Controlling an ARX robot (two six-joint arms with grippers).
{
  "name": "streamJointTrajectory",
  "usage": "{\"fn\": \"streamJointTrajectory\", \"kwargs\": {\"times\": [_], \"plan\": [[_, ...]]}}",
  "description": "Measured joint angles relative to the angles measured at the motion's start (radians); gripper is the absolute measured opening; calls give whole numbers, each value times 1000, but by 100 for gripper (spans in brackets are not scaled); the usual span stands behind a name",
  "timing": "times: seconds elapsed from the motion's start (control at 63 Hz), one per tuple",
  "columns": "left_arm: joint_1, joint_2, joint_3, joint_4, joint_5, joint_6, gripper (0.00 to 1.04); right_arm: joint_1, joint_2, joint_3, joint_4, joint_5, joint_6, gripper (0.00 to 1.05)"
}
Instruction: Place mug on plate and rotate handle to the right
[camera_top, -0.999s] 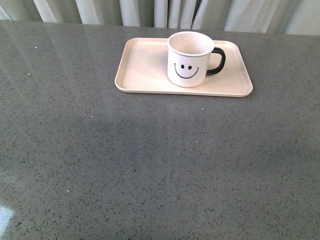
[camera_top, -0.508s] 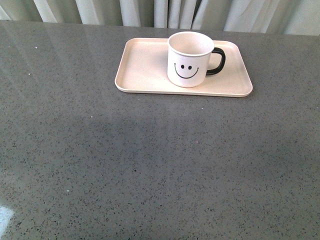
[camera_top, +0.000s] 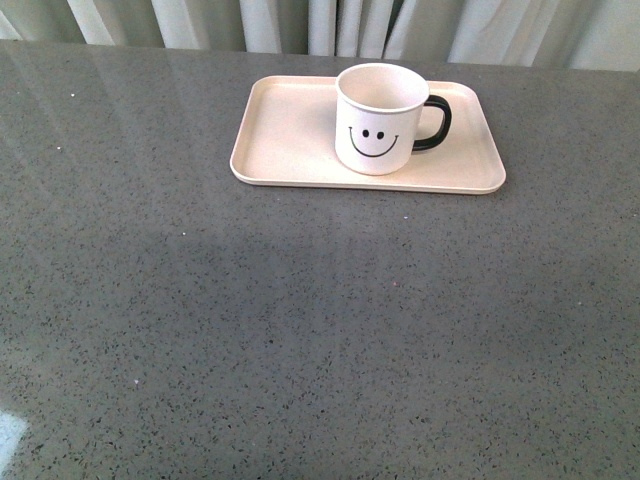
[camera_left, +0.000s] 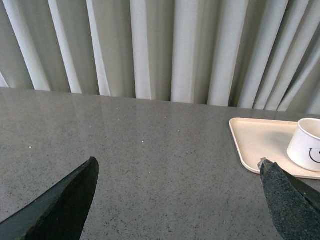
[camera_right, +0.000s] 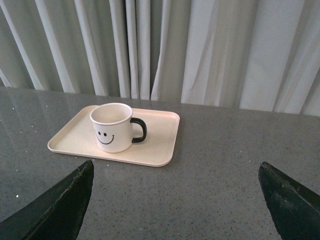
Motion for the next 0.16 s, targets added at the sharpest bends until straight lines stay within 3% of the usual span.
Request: {"fn": "streamJointTrajectory", "kwargs": {"times": [0.159], "plan": [[0,0,0,0,0,0,96,0,0,0,0,0,0,96]]}}
